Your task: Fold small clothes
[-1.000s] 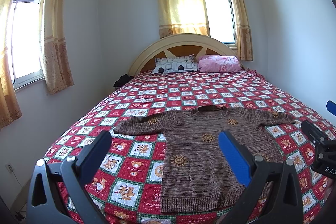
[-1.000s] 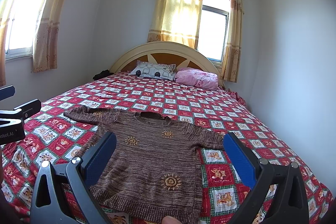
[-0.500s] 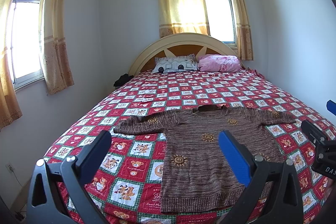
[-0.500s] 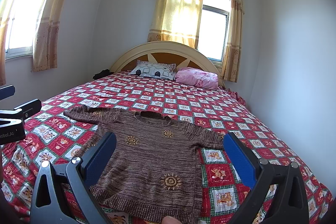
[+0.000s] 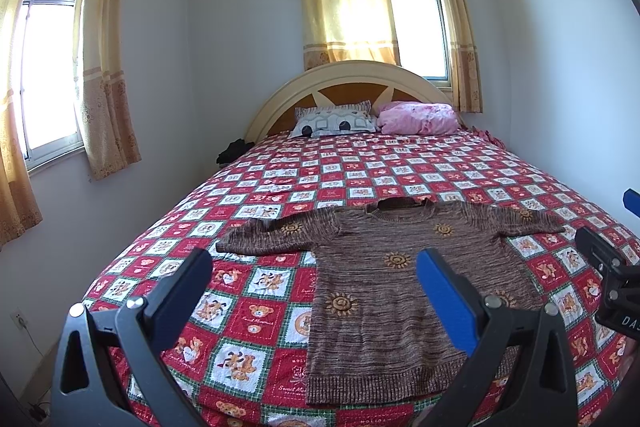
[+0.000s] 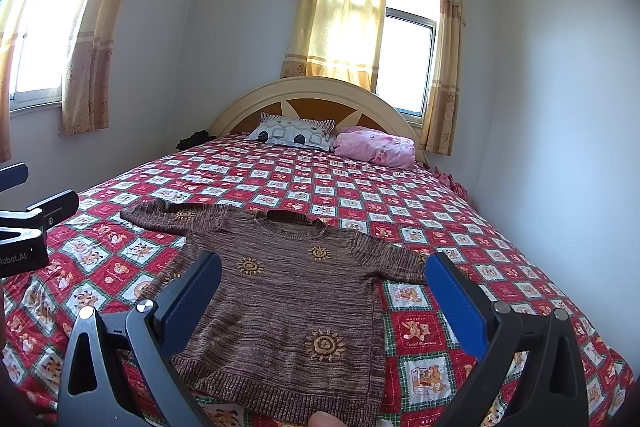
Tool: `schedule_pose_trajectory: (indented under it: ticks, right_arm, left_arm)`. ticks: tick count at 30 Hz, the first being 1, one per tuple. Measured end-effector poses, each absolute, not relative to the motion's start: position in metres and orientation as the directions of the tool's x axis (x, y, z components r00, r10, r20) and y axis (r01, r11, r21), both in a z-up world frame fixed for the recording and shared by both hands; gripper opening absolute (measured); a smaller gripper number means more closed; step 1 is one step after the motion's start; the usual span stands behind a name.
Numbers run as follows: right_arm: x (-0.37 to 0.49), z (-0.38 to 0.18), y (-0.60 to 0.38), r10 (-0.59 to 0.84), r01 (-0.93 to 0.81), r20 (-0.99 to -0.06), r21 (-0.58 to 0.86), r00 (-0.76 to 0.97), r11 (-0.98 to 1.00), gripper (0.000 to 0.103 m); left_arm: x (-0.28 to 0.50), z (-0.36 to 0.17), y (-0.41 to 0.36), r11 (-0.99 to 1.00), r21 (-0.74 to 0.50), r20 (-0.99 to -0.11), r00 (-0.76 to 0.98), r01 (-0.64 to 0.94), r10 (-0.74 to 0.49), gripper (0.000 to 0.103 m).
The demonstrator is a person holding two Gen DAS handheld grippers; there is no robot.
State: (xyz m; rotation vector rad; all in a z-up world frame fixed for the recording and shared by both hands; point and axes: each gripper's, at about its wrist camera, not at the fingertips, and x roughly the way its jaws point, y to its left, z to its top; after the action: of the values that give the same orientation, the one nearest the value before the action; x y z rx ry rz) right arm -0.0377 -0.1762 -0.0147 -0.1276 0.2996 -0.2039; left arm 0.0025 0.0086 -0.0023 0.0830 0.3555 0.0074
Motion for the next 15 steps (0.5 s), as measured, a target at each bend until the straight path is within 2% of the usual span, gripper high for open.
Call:
schedule_pose_trajectory:
  ticks: [10, 15]
  right_arm:
    - [-0.028, -0.023, -0.181, -0.221, 0.18, -0.306, -0.158, 0.926, 0.971, 0.102]
    - [-0.018, -0.033, -0.188, -0.226, 0.182, -0.341, -0.158, 0.913, 0.971, 0.102]
  left_arm:
    - [0.01, -0.013, 0.005, 0.995, 0.101, -0.36, 0.932, -0.004, 0.04, 0.103]
    - [0.026, -0.029, 0.002, 0.994, 0.113, -0.401, 0.915, -0.001, 0.046, 0.103]
